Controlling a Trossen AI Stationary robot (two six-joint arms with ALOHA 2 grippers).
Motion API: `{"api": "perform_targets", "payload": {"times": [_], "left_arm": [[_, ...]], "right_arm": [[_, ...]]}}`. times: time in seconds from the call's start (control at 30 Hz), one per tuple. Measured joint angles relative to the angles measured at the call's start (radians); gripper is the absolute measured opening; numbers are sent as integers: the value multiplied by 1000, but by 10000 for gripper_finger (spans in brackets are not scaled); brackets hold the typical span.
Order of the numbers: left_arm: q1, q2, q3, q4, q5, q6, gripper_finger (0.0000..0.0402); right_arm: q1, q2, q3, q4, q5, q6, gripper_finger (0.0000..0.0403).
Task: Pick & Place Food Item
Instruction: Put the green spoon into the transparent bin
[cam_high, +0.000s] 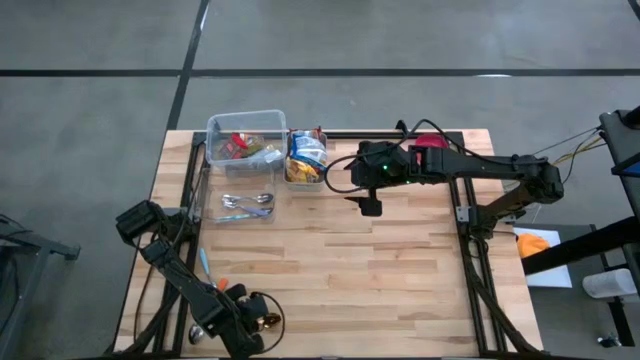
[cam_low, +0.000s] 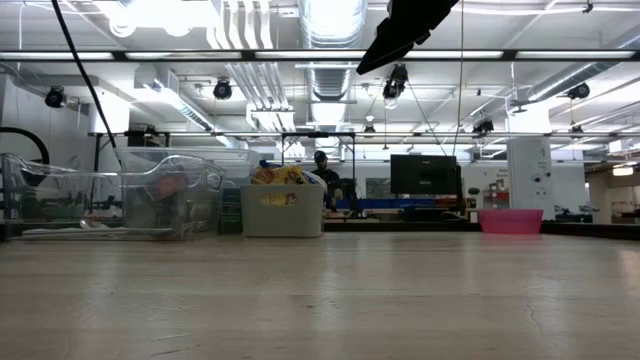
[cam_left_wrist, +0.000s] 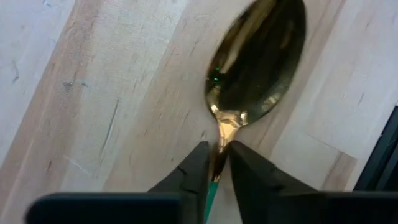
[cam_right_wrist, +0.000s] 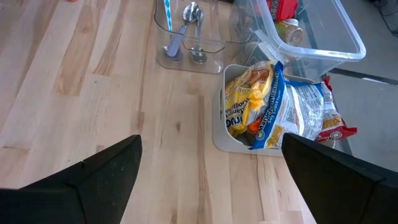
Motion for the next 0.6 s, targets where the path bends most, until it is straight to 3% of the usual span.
{"api": "perform_targets", "payload": {"times": [0.23,0.6], "left_arm": [[0,2,-1,8,-17,-15,14],[1,4,3,36,-29,-22,5]], "right_arm": [[0,0,0,0,0,0,384],[0,0,0,0,0,0,384]]}}
